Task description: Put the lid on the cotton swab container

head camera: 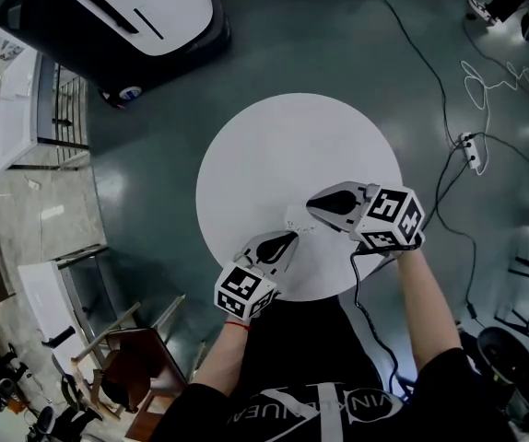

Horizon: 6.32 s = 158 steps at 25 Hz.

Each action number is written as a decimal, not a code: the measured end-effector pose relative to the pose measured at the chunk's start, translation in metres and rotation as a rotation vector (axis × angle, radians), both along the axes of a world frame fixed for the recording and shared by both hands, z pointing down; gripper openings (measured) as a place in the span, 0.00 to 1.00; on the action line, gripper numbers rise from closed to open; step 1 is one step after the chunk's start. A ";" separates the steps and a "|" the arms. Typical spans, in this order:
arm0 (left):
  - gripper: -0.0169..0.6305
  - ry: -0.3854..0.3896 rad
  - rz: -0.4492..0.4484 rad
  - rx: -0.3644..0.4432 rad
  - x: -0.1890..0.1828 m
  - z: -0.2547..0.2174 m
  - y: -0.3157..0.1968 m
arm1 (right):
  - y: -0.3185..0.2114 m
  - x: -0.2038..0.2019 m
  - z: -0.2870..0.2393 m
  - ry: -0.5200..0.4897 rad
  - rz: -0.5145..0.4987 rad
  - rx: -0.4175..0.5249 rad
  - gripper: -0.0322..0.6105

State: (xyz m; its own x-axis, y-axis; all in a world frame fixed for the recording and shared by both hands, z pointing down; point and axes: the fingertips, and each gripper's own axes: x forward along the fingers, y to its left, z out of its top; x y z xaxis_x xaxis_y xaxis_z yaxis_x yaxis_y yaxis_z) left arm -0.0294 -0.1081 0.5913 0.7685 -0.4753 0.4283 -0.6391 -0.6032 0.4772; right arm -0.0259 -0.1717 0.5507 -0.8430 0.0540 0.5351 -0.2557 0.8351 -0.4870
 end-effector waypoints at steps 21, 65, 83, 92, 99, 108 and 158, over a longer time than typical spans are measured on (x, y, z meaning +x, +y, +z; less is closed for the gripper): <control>0.04 -0.005 -0.044 0.003 -0.004 -0.001 -0.011 | 0.028 -0.001 0.006 0.174 -0.032 0.152 0.05; 0.04 -0.195 0.039 0.134 -0.001 -0.033 -0.035 | 0.037 -0.001 0.015 0.286 -0.046 0.276 0.05; 0.04 -0.137 0.028 0.160 0.006 -0.044 -0.028 | 0.038 0.002 0.006 0.248 0.056 0.304 0.05; 0.04 -0.132 -0.012 0.168 0.001 -0.049 -0.016 | 0.047 0.015 -0.006 0.192 0.155 0.278 0.05; 0.04 -0.121 -0.039 0.181 -0.001 -0.058 -0.002 | 0.061 0.022 -0.019 0.160 0.201 0.295 0.05; 0.04 -0.093 -0.069 0.213 -0.001 -0.080 0.015 | 0.081 0.024 -0.043 0.105 0.245 0.318 0.05; 0.04 0.012 -0.194 0.389 -0.005 -0.193 0.062 | 0.142 0.027 -0.159 -0.070 0.318 0.489 0.05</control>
